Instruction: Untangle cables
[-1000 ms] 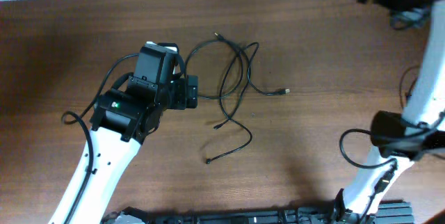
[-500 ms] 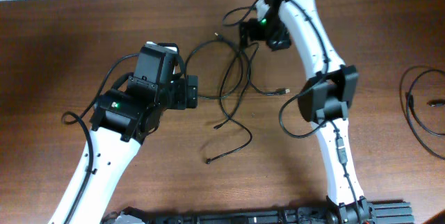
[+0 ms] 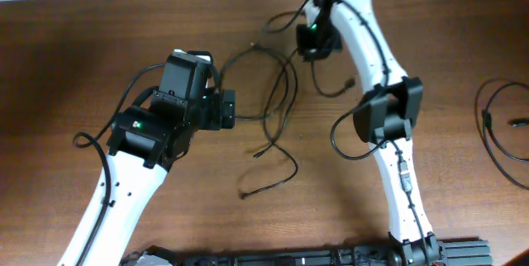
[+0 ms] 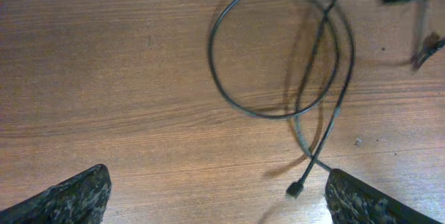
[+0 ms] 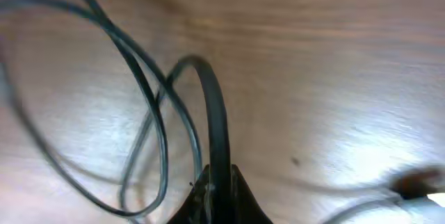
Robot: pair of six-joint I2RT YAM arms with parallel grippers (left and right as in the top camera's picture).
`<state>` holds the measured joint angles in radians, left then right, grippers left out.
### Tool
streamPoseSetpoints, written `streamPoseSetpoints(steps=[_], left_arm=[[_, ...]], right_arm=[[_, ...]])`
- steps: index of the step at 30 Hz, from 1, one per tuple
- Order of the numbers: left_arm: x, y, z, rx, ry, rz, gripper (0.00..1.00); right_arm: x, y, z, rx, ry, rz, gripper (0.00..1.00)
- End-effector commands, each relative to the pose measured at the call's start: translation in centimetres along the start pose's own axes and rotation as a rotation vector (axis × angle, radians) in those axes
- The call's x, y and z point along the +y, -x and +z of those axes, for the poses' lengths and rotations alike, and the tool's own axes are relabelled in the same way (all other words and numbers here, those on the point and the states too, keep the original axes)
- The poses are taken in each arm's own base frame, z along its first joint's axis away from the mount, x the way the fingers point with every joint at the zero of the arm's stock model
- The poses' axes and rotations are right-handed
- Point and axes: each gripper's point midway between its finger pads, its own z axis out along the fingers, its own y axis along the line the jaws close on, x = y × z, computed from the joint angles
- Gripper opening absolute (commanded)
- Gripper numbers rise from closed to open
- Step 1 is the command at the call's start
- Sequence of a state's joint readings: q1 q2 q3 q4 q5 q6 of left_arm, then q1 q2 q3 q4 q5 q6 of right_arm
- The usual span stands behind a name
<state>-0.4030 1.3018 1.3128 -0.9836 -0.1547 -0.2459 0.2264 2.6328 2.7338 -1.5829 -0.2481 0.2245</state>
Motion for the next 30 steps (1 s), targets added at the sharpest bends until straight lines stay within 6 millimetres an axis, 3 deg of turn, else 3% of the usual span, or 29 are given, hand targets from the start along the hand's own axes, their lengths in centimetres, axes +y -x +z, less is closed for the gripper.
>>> streamPoseSetpoints(steps=[1, 2, 6, 8, 10, 11, 14, 18, 21, 23, 30], left_arm=[[0.1, 0.2, -0.1, -0.007, 0.008, 0.002, 0.99], [0.1, 0.2, -0.1, -0.007, 0.008, 0.002, 0.99], [0.1, 0.2, -0.1, -0.007, 0.008, 0.002, 0.99], [0.1, 0.2, -0.1, -0.007, 0.008, 0.002, 0.99], [0.1, 0.2, -0.1, -0.007, 0.008, 0.002, 0.99], [0.1, 0.2, -0.1, -0.007, 0.008, 0.002, 0.99], [0.1, 0.2, -0.1, -0.007, 0.008, 0.002, 0.99], [0.1, 0.2, -0.1, -0.007, 0.008, 0.002, 0.99], [0.1, 0.2, -0.1, -0.007, 0.008, 0.002, 0.99], [0.1, 0.2, -0.1, -0.007, 0.008, 0.002, 0.99], [0.1, 0.2, -0.1, -0.007, 0.008, 0.002, 0.99]], right_arm=[[1.1, 1.2, -14.9, -0.343, 0.047, -0.044, 0.04], [1.9, 0.6, -19.9, -0.467, 0.068, -0.068, 0.04], [4.9, -3.2, -35.0, -0.878, 0.138, -0.165, 0.04], [5.6, -5.4, -40.8, -1.053, 0.151, -0.196, 0.04], [3.9, -7.5, -45.9, -1.223, 0.049, -0.136, 0.04], [2.9, -8.2, -47.1, -1.263, -0.002, -0.098, 0.04], [-0.3, -9.2, -48.8, -1.325, -0.163, 0.022, 0.04], [-5.8, -9.3, -48.9, -1.32, -0.426, 0.209, 0.04], [-9.1, -8.4, -48.2, -1.277, -0.493, 0.272, 0.04], [-12.2, -7.8, -47.8, -1.243, -0.55, 0.334, 0.04], [-25.2, -4.3, -43.2, -1.089, -0.679, 0.611, 0.04]])
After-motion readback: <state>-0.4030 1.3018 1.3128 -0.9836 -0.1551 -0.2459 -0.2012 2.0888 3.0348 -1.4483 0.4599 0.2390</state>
